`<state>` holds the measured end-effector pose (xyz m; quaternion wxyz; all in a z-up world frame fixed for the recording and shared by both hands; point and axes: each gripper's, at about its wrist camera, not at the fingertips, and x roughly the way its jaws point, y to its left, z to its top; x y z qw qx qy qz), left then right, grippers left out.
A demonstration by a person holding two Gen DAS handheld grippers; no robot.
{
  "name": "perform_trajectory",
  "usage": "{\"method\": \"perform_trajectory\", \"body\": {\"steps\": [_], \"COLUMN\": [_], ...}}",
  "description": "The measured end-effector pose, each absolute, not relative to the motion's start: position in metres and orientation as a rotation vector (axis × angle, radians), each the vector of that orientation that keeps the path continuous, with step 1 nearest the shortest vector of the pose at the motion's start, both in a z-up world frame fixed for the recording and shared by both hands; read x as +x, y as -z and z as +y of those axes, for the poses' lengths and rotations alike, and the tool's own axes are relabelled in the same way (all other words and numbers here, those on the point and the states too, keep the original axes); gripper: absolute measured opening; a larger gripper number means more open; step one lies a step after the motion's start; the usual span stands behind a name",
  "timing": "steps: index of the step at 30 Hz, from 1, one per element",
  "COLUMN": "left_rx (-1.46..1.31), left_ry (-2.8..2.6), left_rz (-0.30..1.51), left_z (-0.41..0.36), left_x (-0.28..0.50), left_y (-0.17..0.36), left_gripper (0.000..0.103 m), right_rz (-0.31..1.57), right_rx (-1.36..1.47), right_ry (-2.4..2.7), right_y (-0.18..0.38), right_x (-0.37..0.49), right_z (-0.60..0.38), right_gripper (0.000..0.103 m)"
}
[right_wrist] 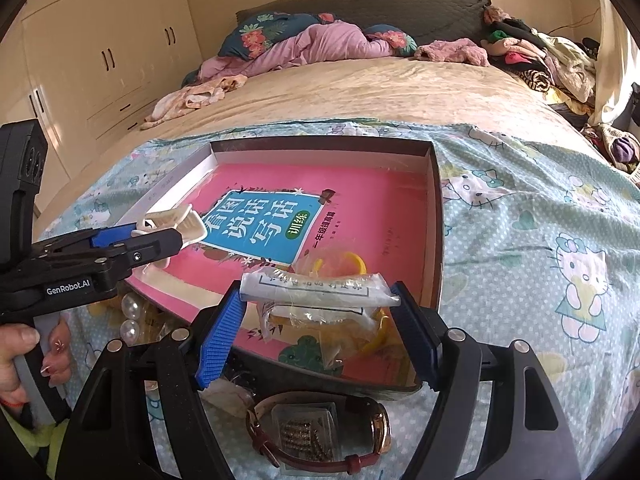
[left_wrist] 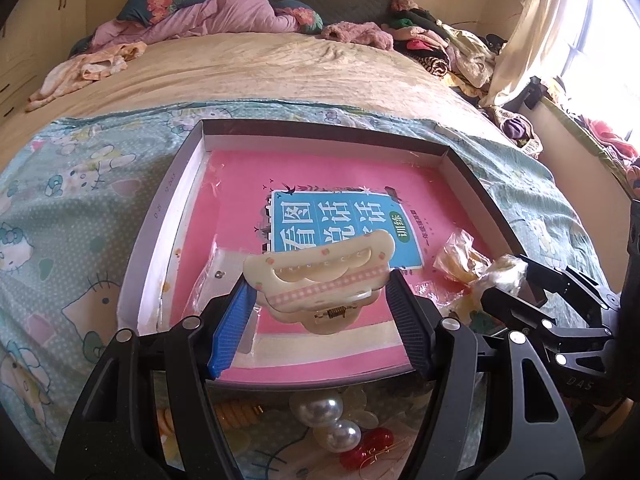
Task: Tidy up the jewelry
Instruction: 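Carry the clip and package into the pink box and open both tools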
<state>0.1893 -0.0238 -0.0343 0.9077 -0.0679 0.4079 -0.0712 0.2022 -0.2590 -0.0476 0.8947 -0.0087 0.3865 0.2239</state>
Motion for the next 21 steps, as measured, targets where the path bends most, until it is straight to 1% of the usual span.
{"method": "perform_trajectory", "body": {"steps": [1,2,3,6,11,15,18,21], "left_rx": [-0.14,-0.14,-0.14,-0.143,-0.149,-0.146,-0.146,-0.15], "left_ry": [0.149,0.148,0.149,0.15,0.154,0.146,0.145,0.142], "left_rz": [0.844,0.846,0.847,0.851,0.864,0.871,0.87,0.861], "left_z": [-0.024,-0.024,-0.024,-0.024,-0.025,-0.027,-0.026,-0.024], "left_x": [0.19,0.19,0.19,0.191,0.191,0.192,0.19,0.188], "left_y": [0.035,0.035,0.036,0.036,0.039,0.039,0.037,0.032], "left_gripper": [0.059,0.059,0.059,0.059,0.059,0.059,0.068,0.069], "right_rz": [0.8,0.798,0.795,0.794,0.77,0.76,0.757,0.753], "right_rx": [-0.015,-0.014,-0.012,0.005,0.03,0.041,0.044,0.047], "right_ry": [-0.464,-0.459,-0.456,-0.453,-0.442,-0.431,-0.425,-0.425], "right_y": [0.047,0.047,0.046,0.044,0.034,0.028,0.025,0.022], "right_x": [0.202,0.2,0.2,0.196,0.189,0.185,0.182,0.18], "right_z": [-0.259,-0.26,-0.261,-0.266,-0.275,-0.28,-0.282,-0.283], "right_gripper": [0.076,0.081,0.082,0.083,0.088,0.089,0.09,0.092]}}
